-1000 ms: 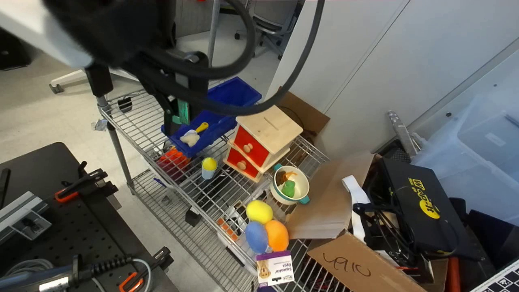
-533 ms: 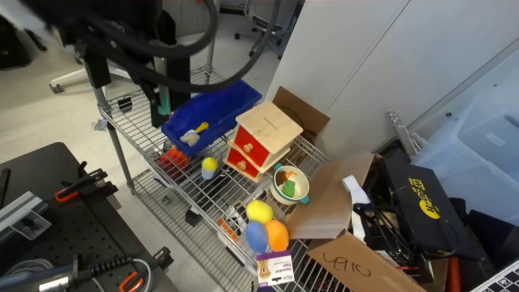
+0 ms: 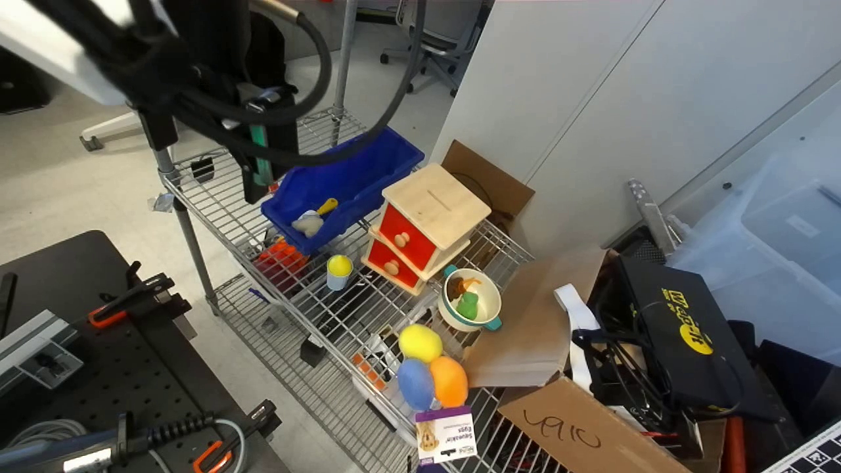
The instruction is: Remove the white object from the tray, put it on the shelf, and then put it in the bowl
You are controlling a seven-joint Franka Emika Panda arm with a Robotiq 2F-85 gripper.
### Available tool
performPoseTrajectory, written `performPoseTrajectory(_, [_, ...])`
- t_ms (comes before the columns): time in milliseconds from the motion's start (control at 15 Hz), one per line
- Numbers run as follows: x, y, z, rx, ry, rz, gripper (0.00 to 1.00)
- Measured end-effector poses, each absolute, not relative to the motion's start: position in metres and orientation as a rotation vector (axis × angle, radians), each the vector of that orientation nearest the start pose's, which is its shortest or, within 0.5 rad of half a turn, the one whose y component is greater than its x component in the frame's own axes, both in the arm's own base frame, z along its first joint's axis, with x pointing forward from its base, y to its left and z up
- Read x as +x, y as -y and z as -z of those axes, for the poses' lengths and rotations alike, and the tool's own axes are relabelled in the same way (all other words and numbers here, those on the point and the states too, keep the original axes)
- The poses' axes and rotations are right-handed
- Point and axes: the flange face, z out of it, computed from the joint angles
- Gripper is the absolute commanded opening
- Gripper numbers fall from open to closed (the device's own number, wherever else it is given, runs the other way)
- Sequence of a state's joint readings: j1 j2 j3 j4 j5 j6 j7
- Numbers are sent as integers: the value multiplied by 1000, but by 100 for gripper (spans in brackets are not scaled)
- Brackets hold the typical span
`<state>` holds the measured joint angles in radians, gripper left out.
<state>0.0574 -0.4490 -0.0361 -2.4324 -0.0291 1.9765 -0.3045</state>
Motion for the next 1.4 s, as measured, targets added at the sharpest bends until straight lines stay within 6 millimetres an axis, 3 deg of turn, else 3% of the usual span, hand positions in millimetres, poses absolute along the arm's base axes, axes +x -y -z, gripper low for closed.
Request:
performPoseTrajectory(467, [410, 5, -421, -3038, 598, -121, 100])
performPoseTrajectory(1133, [410, 8, -419, -3007, 632, -120, 100])
performPoseTrajectory(1400, [412, -2, -409, -3010, 654, -161, 100])
